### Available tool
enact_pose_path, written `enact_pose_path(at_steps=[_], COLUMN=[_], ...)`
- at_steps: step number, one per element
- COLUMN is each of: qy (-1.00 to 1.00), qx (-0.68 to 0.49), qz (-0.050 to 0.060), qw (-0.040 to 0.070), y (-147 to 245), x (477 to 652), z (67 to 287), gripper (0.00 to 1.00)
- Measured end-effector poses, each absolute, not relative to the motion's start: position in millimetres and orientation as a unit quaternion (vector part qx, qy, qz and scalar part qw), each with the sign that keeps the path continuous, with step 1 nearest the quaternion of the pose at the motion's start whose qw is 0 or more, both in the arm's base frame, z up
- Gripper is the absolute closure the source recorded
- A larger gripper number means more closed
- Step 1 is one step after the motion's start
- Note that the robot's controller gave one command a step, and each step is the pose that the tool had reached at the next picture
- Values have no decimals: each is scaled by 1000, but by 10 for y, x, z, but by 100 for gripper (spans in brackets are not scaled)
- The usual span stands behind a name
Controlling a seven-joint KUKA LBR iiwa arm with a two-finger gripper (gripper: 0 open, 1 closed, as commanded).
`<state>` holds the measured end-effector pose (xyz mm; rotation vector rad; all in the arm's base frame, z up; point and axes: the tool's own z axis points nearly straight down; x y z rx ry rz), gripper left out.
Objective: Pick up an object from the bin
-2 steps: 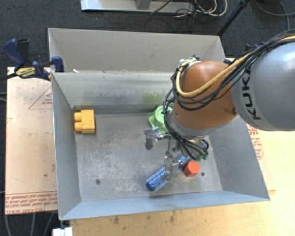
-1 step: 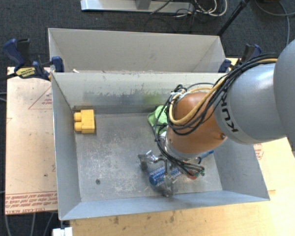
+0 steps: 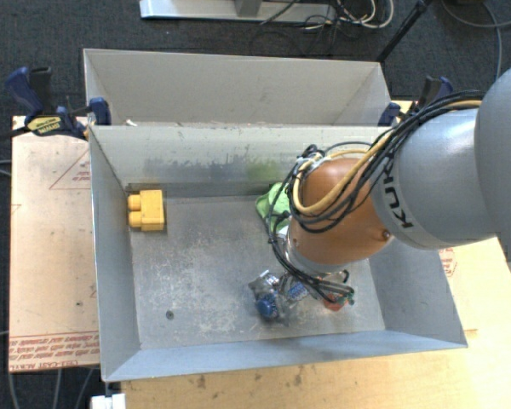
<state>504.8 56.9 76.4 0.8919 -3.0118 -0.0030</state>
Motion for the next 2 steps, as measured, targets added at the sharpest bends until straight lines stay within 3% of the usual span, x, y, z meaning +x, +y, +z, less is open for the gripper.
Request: enact_pose_path(at_steps=[1,2], qy=[-954,-953], qx=[299,304], qz=[0,0], qw=[-4,-3], y=[595,532], x=[4949,4877], z=[1843,2497], gripper=[100,100])
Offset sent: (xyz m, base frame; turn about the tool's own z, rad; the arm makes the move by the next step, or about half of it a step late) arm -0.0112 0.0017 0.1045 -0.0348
